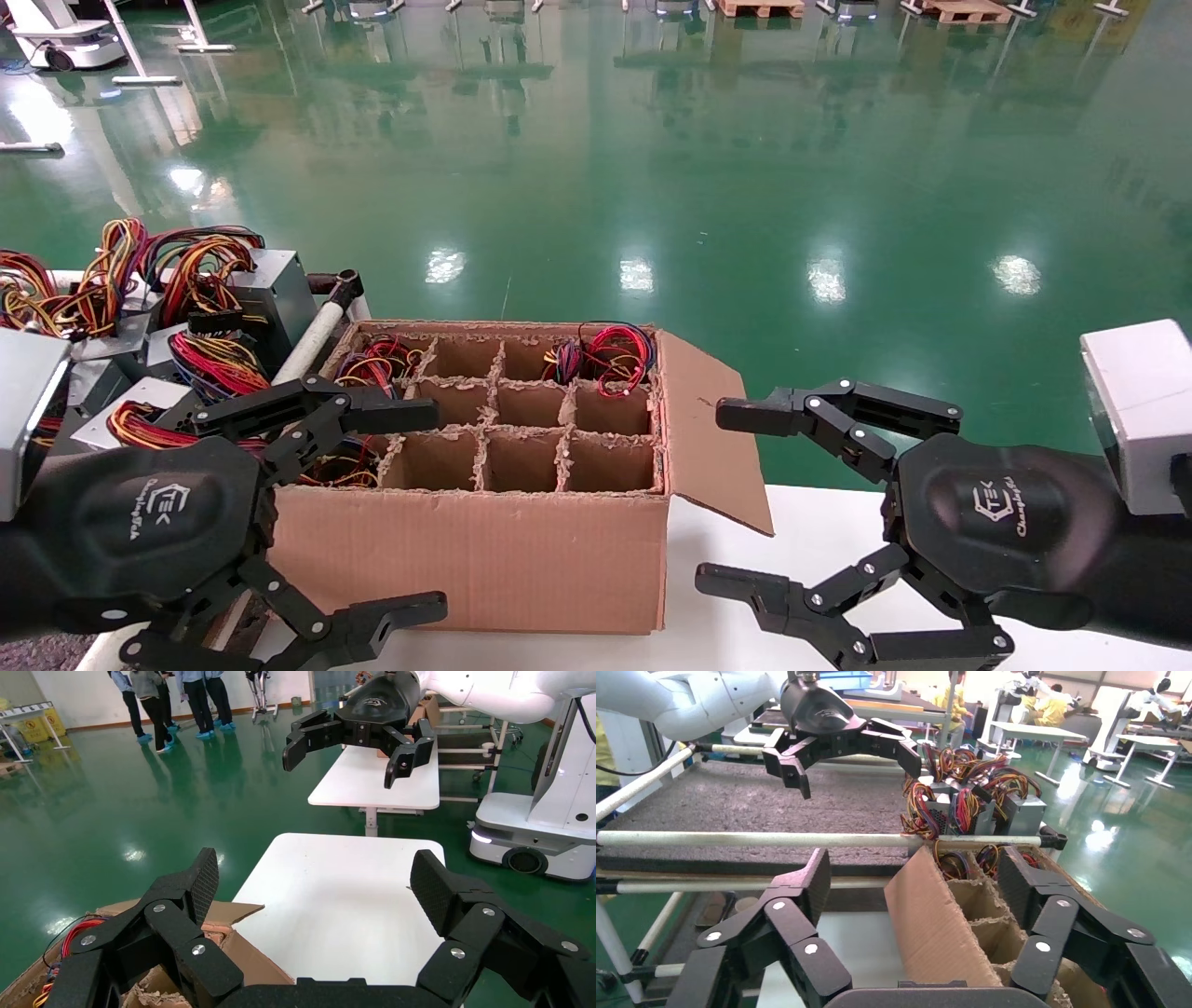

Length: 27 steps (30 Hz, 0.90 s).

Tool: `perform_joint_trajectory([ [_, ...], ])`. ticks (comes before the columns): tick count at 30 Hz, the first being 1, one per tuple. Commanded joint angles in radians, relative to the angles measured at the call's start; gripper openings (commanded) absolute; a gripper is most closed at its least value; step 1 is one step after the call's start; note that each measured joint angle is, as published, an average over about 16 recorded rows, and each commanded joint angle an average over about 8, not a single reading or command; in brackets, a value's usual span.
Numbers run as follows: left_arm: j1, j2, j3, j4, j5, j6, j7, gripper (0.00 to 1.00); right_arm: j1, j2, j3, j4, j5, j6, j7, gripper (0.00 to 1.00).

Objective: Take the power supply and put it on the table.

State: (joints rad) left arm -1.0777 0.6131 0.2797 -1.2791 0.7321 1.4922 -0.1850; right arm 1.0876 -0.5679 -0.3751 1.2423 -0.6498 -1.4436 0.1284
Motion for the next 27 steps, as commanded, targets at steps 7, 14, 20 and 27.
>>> perform_joint_trajectory([
  [7,0.0,0.0,0.0,0.0,0.0,0.0,0.0,1.0,0.0,0.0,0.0,0.0,0.0,0.0,0.0,0.0],
  [14,0.0,0.0,0.0,0.0,0.0,0.0,0.0,1.0,0.0,0.0,0.0,0.0,0.0,0.0,0.0,0.0],
  [20,0.0,0.0,0.0,0.003,0.002,-0.004,0.0,1.0,0.0,0.0,0.0,0.0,0.0,0.0,0.0,0.0],
  [27,-0.038,0.01,0.014,0.056,0.073,-0.077,-0.014,1.0,0.0,0.0,0.0,0.0,0.0,0.0,0.0,0.0],
])
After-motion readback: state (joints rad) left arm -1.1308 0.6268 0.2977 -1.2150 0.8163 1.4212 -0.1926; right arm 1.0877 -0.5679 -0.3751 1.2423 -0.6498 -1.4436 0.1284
